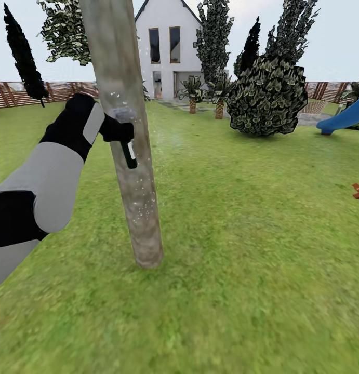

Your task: In the garden, pick up the pesticide atomizer on the floor and spray pesticide onto both trees until each tree trunk is fully covered.

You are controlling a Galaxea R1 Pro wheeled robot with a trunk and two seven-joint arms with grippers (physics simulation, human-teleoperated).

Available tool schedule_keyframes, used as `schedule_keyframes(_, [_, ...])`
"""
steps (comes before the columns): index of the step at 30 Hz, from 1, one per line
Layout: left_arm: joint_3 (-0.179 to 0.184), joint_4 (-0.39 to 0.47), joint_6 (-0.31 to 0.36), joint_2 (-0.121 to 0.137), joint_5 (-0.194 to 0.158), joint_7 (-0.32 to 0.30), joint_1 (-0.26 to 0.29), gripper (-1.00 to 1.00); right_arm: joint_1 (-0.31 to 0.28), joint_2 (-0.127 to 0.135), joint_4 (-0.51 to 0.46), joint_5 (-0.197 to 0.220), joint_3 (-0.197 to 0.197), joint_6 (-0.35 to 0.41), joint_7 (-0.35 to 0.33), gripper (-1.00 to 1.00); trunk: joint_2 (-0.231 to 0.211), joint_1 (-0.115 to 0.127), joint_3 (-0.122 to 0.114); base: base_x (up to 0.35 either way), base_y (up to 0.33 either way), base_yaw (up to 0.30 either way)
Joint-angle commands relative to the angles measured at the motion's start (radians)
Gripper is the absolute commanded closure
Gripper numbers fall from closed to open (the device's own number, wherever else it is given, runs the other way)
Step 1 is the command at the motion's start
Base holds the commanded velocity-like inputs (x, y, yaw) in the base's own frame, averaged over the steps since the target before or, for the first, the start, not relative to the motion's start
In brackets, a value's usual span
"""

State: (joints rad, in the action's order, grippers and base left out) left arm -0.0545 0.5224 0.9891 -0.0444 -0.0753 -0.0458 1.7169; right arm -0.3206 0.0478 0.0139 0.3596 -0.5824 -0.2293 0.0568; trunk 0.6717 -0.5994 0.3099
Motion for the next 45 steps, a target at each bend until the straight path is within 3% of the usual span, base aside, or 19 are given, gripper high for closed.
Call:
schedule_keyframes(1, [-0.007, -0.019, 0.003, -0.001, -0.003, 0.0, 0.001, 1.0, 0.0, 0.0, 0.001, 0.007, -0.008, -0.004, 0.002, -1.0, 0.001, 0.0, 0.001, 0.0, 0.0, 0.0])
schedule_keyframes(4, [-0.014, -0.065, 0.001, -0.001, -0.003, 0.001, 0.001, 1.0, -0.001, 0.0, 0.001, 0.007, -0.008, -0.004, 0.002, -1.0, 0.001, 0.0, 0.001, 0.0, 0.0, 0.0])
schedule_keyframes(11, [-0.017, -0.08, 0.0, -0.003, -0.002, 0.001, 0.001, 1.0, 0.0, 0.0, 0.001, 0.007, -0.008, -0.004, 0.002, -1.0, 0.001, 0.0, 0.001, -0.157, 0.003, 0.0])
schedule_keyframes(14, [-0.018, -0.192, -0.015, -0.002, -0.002, 0.004, 0.001, 1.0, 0.0, 0.0, 0.001, 0.007, -0.008, -0.004, 0.002, -1.0, 0.001, 0.0, 0.001, -0.044, 0.001, 0.0])
schedule_keyframes(17, [-0.017, -0.304, -0.084, 0.003, -0.001, 0.004, 0.001, 1.0, -0.001, 0.0, 0.001, 0.007, -0.008, -0.004, 0.002, -1.0, 0.001, 0.0, 0.001, -0.005, 0.0, 0.0])
schedule_keyframes(22, [-0.016, -0.389, -0.111, 0.083, 0.001, 0.004, 0.001, 1.0, -0.001, -0.001, 0.001, 0.007, -0.009, -0.004, 0.002, -1.0, 0.001, 0.0, 0.001, 0.0, 0.0, 0.0])
schedule_keyframes(25, [-0.015, -0.466, -0.191, 0.102, 0.001, 0.004, 0.001, 1.0, 0.0, -0.001, 0.001, 0.007, -0.01, -0.004, 0.002, -1.0, 0.001, 0.0, 0.001, 0.0, 0.0, 0.0])
schedule_keyframes(33, [-0.015, -0.49, -0.215, 0.088, -0.001, 0.004, -0.004, 1.0, 0.0, -0.002, 0.001, 0.007, -0.01, -0.004, 0.003, -1.0, 0.001, 0.0, 0.001, 0.0, 0.0, 0.0])
schedule_keyframes(36, [-0.015, -0.49, -0.268, 0.084, -0.001, 0.003, -0.031, 1.0, -0.001, -0.001, 0.001, 0.007, -0.01, -0.004, 0.003, -1.0, 0.001, 0.0, 0.001, 0.0, 0.0, 0.0])
schedule_keyframes(40, [-0.015, -0.49, -0.302, 0.059, -0.001, 0.003, -0.091, 1.0, -0.001, -0.002, 0.001, 0.007, -0.01, -0.004, 0.003, -1.0, 0.001, 0.0, 0.001, 0.0, 0.0, 0.0])
schedule_keyframes(45, [-0.016, -0.49, -0.383, 0.073, 0.0, 0.004, -0.158, 1.0, 0.0, -0.002, 0.001, 0.007, -0.011, -0.004, 0.002, -1.0, 0.001, 0.0, 0.001, 0.0, 0.0, 0.0])
